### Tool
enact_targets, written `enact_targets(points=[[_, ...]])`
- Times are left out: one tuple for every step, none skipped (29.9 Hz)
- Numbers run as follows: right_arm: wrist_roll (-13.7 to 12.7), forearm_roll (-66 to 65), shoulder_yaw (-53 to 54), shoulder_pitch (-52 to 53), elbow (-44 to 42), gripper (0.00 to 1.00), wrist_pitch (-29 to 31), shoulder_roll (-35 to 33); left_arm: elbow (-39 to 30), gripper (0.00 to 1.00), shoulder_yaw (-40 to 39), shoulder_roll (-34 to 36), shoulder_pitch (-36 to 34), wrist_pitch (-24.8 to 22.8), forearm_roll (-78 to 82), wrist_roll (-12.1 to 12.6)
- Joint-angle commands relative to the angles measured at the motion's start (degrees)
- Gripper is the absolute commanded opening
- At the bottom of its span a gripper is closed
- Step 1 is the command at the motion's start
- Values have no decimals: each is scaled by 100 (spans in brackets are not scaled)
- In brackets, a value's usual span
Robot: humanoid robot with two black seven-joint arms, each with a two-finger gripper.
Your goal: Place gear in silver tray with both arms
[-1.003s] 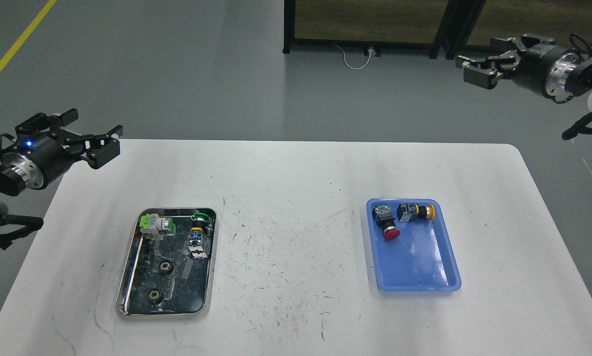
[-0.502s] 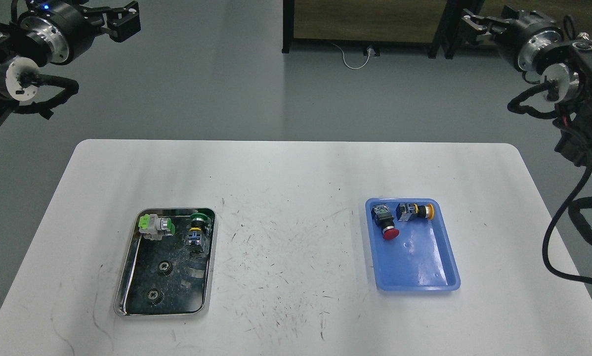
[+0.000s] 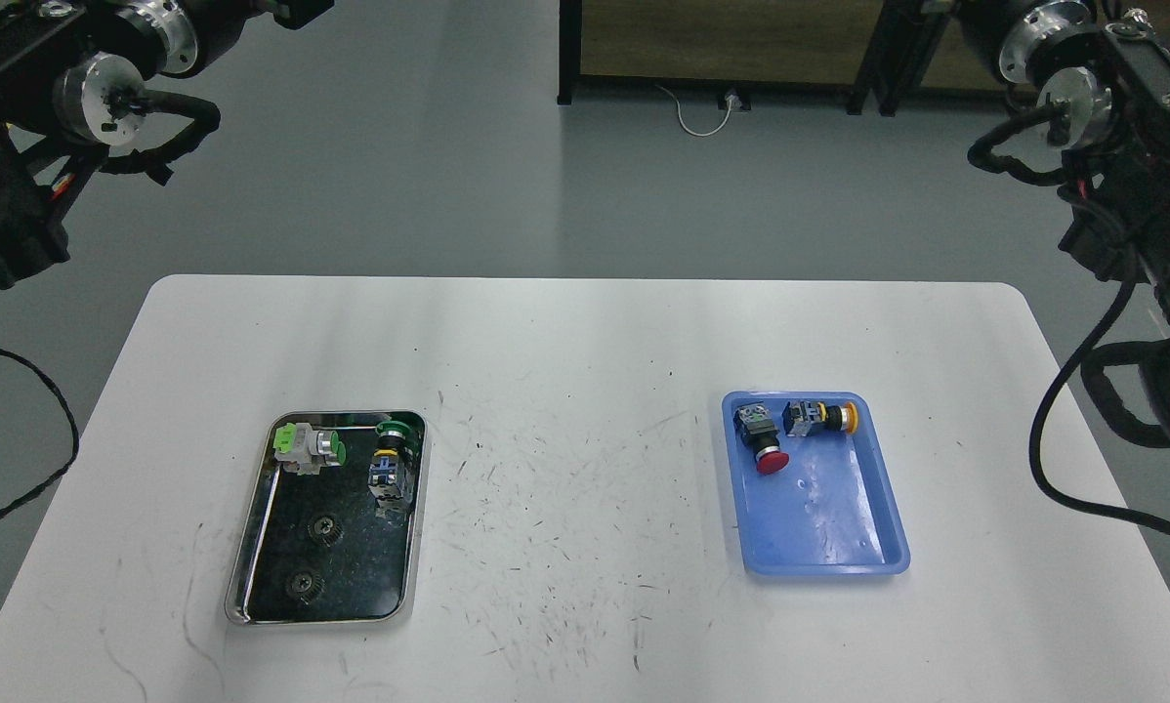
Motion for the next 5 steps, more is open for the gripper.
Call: enact_targets(points=[[-6, 0, -24, 87, 71, 96, -194, -3, -6, 97, 21, -32, -20, 9, 0, 9], [-6, 0, -42, 105, 106, 96, -255, -21, -6, 97, 29, -32, -20, 9, 0, 27], [-15, 0, -51, 123, 142, 96, -317, -30, -6, 97, 47, -32, -20, 9, 0, 27], [-15, 0, -51, 140, 168, 96, -404, -56, -6, 97, 56, -23, -20, 17, 0, 35], [-15, 0, -59, 140, 203, 97, -518, -100, -6, 97, 56, -32, -20, 17, 0, 27]])
